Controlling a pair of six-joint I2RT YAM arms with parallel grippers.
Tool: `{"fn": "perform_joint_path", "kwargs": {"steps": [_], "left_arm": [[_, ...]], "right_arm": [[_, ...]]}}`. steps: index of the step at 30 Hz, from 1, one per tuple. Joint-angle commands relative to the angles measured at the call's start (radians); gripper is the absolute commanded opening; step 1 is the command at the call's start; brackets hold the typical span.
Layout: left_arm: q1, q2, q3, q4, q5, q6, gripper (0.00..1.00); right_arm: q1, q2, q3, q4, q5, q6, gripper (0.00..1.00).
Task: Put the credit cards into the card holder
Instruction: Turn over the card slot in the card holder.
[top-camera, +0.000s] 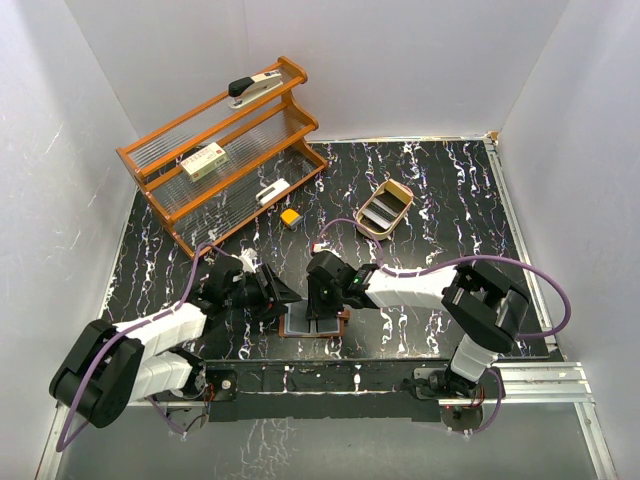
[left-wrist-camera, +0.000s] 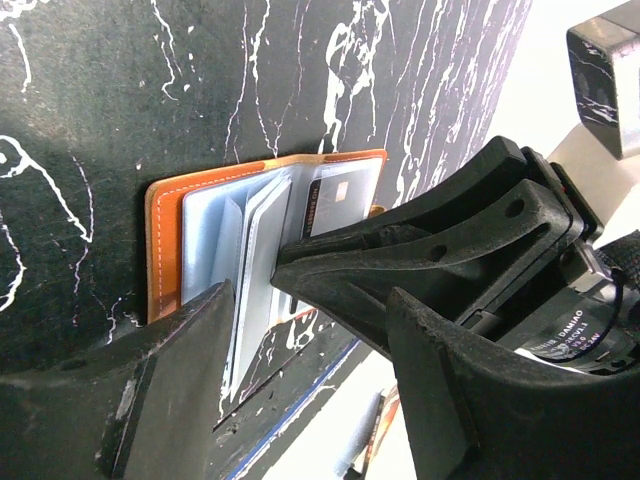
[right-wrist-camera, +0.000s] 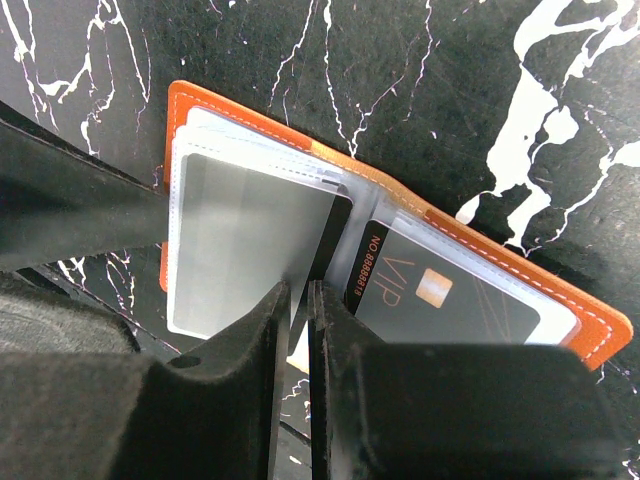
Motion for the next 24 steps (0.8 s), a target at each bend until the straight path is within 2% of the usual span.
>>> {"fn": "perform_joint_path", "kwargs": {"steps": [1, 6, 13, 24], "left_arm": [[0.005, -0.024, 0.002, 0.038, 0.047, -0.027, 0.60], [0.005, -0.038, 0.013, 0.039, 0.056, -0.041, 0.60], [0.003, -0.052, 0.015, 0.075, 0.079, -0.084, 0.60], [-0.014, -0.056, 0.017, 0.076, 0.080, -0.102, 0.60]], "right_arm": [[0.005, 0.004, -0.013, 0.022, 0.010, -0.013, 0.12], [0.006, 0.001, -0.016, 0.031, 0.002, -0.015, 0.12], [0.006, -0.008, -0.021, 0.050, 0.002, -0.029, 0.20], [0.005, -0.085, -0.088, 0.118, 0.053, -0.048, 0.24]]}}
